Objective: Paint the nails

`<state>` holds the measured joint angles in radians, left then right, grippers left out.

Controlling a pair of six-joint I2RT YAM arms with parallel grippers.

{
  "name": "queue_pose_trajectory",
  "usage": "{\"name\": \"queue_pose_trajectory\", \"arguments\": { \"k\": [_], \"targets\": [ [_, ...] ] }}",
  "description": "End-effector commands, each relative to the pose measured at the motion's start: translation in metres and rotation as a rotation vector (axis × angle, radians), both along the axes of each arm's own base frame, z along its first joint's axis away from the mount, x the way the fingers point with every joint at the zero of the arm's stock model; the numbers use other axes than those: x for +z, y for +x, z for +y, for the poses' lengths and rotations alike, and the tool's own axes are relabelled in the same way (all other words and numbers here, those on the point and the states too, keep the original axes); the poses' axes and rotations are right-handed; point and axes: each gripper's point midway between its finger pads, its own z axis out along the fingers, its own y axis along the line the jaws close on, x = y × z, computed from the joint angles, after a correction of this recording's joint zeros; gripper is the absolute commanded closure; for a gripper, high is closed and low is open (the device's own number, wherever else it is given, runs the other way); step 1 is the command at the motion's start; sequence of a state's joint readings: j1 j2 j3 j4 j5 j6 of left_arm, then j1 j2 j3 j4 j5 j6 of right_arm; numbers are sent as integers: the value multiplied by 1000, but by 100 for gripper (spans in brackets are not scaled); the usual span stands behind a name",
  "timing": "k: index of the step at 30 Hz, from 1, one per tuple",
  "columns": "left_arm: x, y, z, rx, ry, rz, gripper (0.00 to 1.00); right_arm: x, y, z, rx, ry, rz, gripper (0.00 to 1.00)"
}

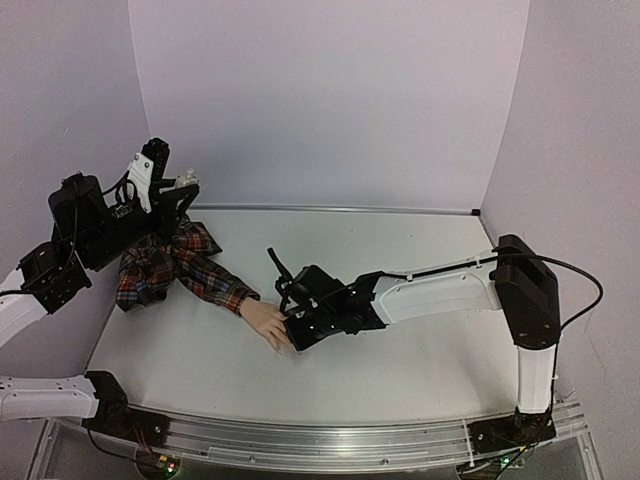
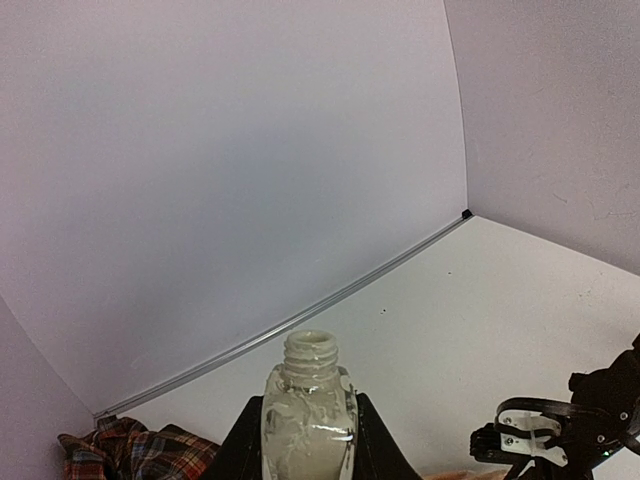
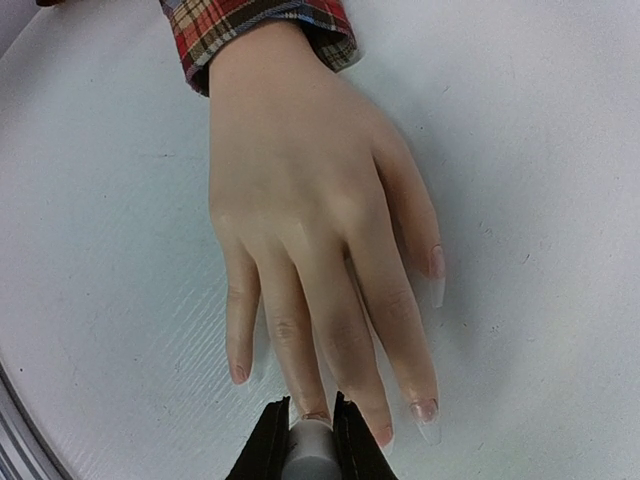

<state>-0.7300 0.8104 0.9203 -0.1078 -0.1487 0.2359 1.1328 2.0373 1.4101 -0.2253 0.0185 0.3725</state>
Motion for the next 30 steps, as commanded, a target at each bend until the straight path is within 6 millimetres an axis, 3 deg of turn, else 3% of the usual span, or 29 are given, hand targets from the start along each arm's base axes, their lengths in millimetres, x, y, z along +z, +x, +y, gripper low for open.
{"name": "queue_pose_trajectory", "arguments": {
  "k": [1, 30],
  "targets": [
    [32, -7, 6, -5, -54, -66, 100, 1, 6, 1, -23, 4, -13, 100],
    [33, -8, 7, -5, -56, -66, 100, -9, 7, -5, -42, -27, -8, 100]
  ]
}}
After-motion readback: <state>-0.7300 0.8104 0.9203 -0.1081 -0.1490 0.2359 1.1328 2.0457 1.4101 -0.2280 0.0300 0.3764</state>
